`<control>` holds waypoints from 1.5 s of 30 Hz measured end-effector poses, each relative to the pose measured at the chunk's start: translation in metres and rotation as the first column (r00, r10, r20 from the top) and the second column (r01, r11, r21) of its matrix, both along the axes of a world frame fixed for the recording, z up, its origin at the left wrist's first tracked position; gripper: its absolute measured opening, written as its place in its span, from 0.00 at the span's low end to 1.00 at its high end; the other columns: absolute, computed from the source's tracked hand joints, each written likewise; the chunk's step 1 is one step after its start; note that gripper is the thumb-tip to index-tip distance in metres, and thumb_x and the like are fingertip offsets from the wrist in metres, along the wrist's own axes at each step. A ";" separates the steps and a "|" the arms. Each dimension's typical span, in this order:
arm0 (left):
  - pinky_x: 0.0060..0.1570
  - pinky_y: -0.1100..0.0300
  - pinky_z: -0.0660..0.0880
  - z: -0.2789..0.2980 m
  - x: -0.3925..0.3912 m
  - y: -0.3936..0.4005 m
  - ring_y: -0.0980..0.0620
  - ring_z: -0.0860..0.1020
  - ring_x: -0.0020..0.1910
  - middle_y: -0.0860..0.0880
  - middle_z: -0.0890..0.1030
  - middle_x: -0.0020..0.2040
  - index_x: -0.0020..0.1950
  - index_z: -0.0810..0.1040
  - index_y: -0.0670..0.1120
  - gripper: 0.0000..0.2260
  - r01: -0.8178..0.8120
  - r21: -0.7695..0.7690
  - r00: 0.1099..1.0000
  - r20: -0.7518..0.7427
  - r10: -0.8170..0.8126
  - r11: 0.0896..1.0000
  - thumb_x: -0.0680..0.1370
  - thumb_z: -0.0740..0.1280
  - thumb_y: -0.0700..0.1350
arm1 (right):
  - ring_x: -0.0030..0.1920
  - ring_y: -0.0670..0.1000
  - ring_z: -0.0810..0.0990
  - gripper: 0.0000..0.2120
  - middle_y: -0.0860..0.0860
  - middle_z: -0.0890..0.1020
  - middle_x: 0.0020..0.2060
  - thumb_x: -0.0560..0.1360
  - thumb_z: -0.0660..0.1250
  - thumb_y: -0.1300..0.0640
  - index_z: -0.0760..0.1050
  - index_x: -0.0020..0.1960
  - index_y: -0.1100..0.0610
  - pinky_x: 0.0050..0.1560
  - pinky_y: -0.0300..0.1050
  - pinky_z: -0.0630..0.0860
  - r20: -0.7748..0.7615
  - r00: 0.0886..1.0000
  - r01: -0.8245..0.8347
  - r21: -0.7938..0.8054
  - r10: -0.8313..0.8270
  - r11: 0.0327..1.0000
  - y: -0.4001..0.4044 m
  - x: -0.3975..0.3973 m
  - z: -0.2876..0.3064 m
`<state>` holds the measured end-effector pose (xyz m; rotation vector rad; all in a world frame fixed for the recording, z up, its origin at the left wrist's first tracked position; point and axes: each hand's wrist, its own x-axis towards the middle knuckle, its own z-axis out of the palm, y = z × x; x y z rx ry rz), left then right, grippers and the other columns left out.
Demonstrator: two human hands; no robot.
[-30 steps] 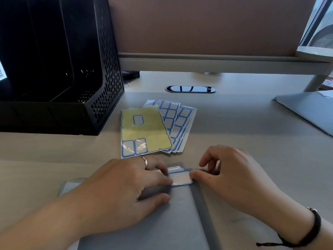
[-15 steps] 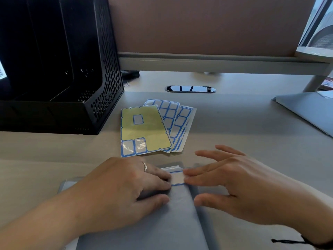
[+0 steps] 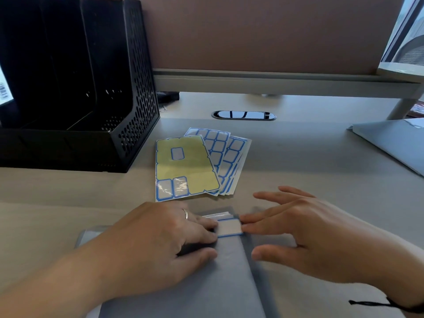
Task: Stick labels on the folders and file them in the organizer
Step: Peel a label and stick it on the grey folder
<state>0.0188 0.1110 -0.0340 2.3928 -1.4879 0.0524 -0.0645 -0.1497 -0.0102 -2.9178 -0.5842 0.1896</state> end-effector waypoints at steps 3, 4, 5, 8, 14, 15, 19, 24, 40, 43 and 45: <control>0.46 0.62 0.80 0.001 -0.001 0.000 0.65 0.79 0.53 0.68 0.79 0.60 0.57 0.80 0.62 0.14 -0.004 -0.003 1.000 0.013 0.004 1.000 0.76 0.63 0.63 | 0.75 0.33 0.56 0.26 0.19 0.67 0.64 0.74 0.49 0.26 0.72 0.66 0.31 0.77 0.48 0.57 0.117 0.993 0.006 -0.001 -0.006 1.000 0.002 0.001 -0.002; 0.45 0.62 0.80 0.001 -0.001 -0.001 0.64 0.80 0.52 0.68 0.78 0.61 0.56 0.80 0.62 0.13 -0.001 -0.005 1.000 0.025 0.001 1.000 0.76 0.63 0.63 | 0.74 0.36 0.62 0.24 0.23 0.71 0.64 0.75 0.52 0.27 0.75 0.64 0.33 0.75 0.50 0.62 0.177 0.984 0.006 0.015 -0.009 1.000 0.004 0.001 -0.005; 0.44 0.61 0.80 0.000 -0.001 -0.002 0.63 0.80 0.52 0.68 0.77 0.61 0.56 0.79 0.62 0.13 0.000 -0.007 0.999 0.039 0.000 1.000 0.76 0.63 0.63 | 0.73 0.39 0.67 0.22 0.26 0.74 0.64 0.77 0.54 0.30 0.77 0.63 0.36 0.72 0.51 0.67 0.226 0.974 0.001 0.038 -0.010 0.999 0.007 0.000 -0.008; 0.45 0.62 0.80 -0.001 -0.001 -0.004 0.63 0.79 0.53 0.69 0.76 0.62 0.60 0.78 0.62 0.16 -0.007 -0.004 0.997 0.076 0.008 1.000 0.76 0.63 0.64 | 0.73 0.40 0.68 0.20 0.28 0.74 0.65 0.77 0.57 0.33 0.77 0.64 0.37 0.71 0.49 0.66 0.227 0.973 -0.045 0.054 0.032 0.998 0.011 0.001 -0.015; 0.34 0.59 0.79 0.001 0.000 -0.003 0.59 0.77 0.44 0.69 0.80 0.58 0.56 0.83 0.60 0.17 -0.022 -0.002 0.985 0.171 0.022 1.000 0.77 0.61 0.66 | 0.74 0.38 0.65 0.19 0.21 0.71 0.62 0.77 0.54 0.31 0.77 0.61 0.34 0.73 0.52 0.64 0.187 0.982 -0.017 0.049 0.008 0.999 -0.002 0.001 -0.011; 0.32 0.59 0.78 0.002 0.000 -0.003 0.58 0.76 0.42 0.68 0.81 0.57 0.54 0.84 0.60 0.16 -0.014 -0.006 0.983 0.180 0.015 1.000 0.78 0.61 0.65 | 0.73 0.40 0.67 0.19 0.22 0.73 0.61 0.77 0.54 0.31 0.78 0.59 0.35 0.72 0.53 0.67 0.210 0.978 -0.012 0.039 0.003 0.999 -0.002 0.001 -0.010; 0.34 0.59 0.77 0.003 0.000 -0.004 0.57 0.76 0.41 0.67 0.81 0.54 0.52 0.83 0.60 0.12 0.028 -0.019 0.981 0.190 -0.024 0.999 0.77 0.64 0.63 | 0.68 0.43 0.74 0.21 0.31 0.79 0.61 0.78 0.56 0.32 0.81 0.59 0.39 0.67 0.51 0.73 0.287 0.958 -0.007 0.048 -0.007 0.999 0.007 0.000 -0.010; 0.36 0.62 0.75 0.004 -0.001 -0.005 0.59 0.76 0.42 0.68 0.81 0.54 0.52 0.82 0.61 0.10 0.052 0.004 0.983 0.178 -0.052 0.999 0.78 0.64 0.62 | 0.76 0.35 0.55 0.28 0.24 0.61 0.72 0.75 0.52 0.27 0.61 0.74 0.32 0.76 0.43 0.52 0.083 0.996 -0.034 0.038 0.031 0.999 0.018 0.001 -0.015; 0.48 0.53 0.78 -0.003 0.001 -0.007 0.56 0.78 0.54 0.67 0.78 0.64 0.64 0.79 0.60 0.19 -0.055 0.025 0.970 0.238 0.048 0.998 0.82 0.54 0.62 | 0.72 0.38 0.68 0.26 0.25 0.70 0.67 0.76 0.52 0.26 0.73 0.67 0.34 0.73 0.45 0.63 0.144 0.989 -0.040 0.050 0.032 0.998 0.013 0.000 -0.013; 0.46 0.52 0.78 -0.002 0.003 -0.005 0.57 0.79 0.53 0.67 0.80 0.60 0.59 0.83 0.59 0.16 -0.074 -0.011 0.966 0.247 0.074 0.997 0.80 0.58 0.61 | 0.68 0.38 0.73 0.25 0.25 0.75 0.61 0.76 0.52 0.27 0.80 0.59 0.35 0.70 0.48 0.69 0.194 0.981 -0.007 0.069 -0.006 0.998 0.005 -0.001 -0.008; 0.45 0.51 0.78 -0.001 0.003 -0.004 0.57 0.79 0.52 0.67 0.81 0.58 0.56 0.84 0.59 0.15 -0.067 -0.020 0.967 0.245 0.070 0.998 0.80 0.60 0.61 | 0.65 0.39 0.76 0.24 0.27 0.79 0.57 0.76 0.53 0.27 0.82 0.55 0.37 0.66 0.48 0.74 0.229 0.973 0.005 0.077 -0.023 0.997 0.004 -0.001 -0.005</control>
